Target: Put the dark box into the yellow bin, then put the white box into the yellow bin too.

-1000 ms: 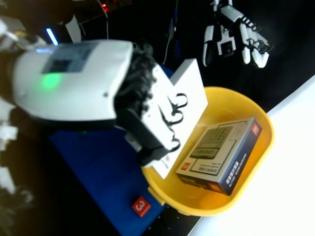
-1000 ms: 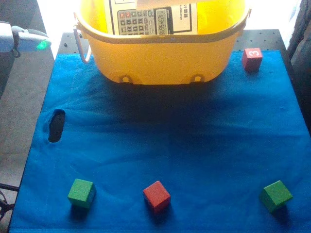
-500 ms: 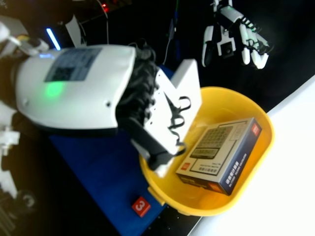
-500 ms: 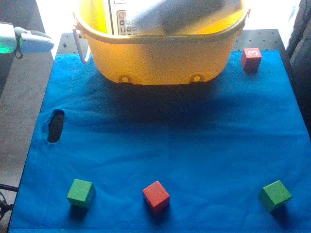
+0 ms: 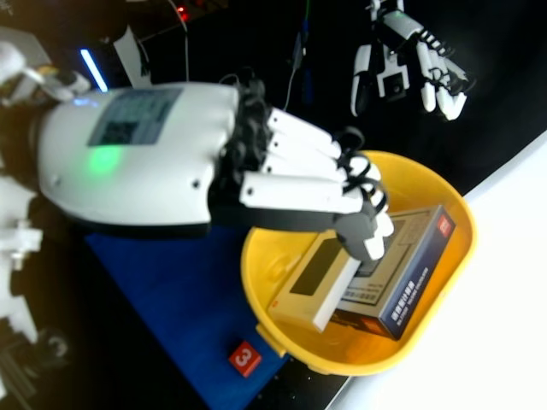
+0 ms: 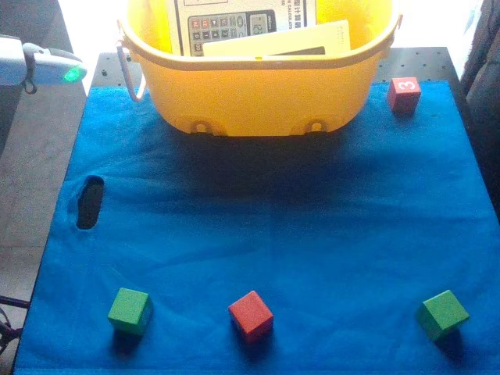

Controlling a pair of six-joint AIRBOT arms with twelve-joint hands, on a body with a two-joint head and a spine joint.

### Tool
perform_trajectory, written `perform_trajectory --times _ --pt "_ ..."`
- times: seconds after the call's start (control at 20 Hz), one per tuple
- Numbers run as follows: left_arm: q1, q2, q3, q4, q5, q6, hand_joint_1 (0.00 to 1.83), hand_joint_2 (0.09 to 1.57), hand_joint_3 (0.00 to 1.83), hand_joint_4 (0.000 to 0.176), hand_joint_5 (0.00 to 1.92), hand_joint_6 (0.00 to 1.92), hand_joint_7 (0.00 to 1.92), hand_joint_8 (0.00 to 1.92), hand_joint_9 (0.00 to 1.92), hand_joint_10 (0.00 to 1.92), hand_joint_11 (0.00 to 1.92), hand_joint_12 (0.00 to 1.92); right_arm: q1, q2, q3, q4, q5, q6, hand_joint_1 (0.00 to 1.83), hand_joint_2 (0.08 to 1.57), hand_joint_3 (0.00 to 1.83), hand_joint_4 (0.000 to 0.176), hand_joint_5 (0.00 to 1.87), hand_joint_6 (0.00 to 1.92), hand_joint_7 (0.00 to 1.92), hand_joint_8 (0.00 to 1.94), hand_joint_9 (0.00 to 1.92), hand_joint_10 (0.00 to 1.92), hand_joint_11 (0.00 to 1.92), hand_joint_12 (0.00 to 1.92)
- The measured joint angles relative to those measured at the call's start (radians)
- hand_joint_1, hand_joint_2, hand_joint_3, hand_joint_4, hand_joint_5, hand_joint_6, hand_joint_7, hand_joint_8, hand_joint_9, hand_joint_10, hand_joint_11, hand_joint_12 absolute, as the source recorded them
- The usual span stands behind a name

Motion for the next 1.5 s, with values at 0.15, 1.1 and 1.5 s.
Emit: perform_trajectory --times 0.15,1.1,1.5 --pt "-0.004 -0.003 0.008 0.005 0.005 -0.002 1.17 0.86 0.0 0.0 0.42 0.0 0.33 0.0 0.36 0.0 0.0 0.84 0.0 0.003 0.0 0.047 0.002 0.0 0.92 0.82 0.0 0.029 0.47 0.0 0.56 0.0 0.5 0.0 0.0 0.94" --pt "0.006 0.048 -0.051 -0.005 -0.058 0.002 0.98 0.74 0.0 0.038 0.23 0.0 0.2 0.0 0.17 0.0 0.0 0.31 0.003 0.195 -0.176 0.077 0.158 -0.031 0.78 0.8 0.0 0.17 0.06 0.0 0.14 0.0 0.09 0.0 0.02 0.25" --pt "0.032 0.124 -0.14 -0.008 -0.154 0.048 0.92 0.71 0.01 0.059 0.14 0.0 0.17 0.0 0.14 0.0 0.0 0.31 0.071 0.356 -0.319 0.071 0.175 -0.055 0.56 0.78 0.0 0.145 0.0 0.0 0.06 0.0 0.0 0.0 0.0 0.0"
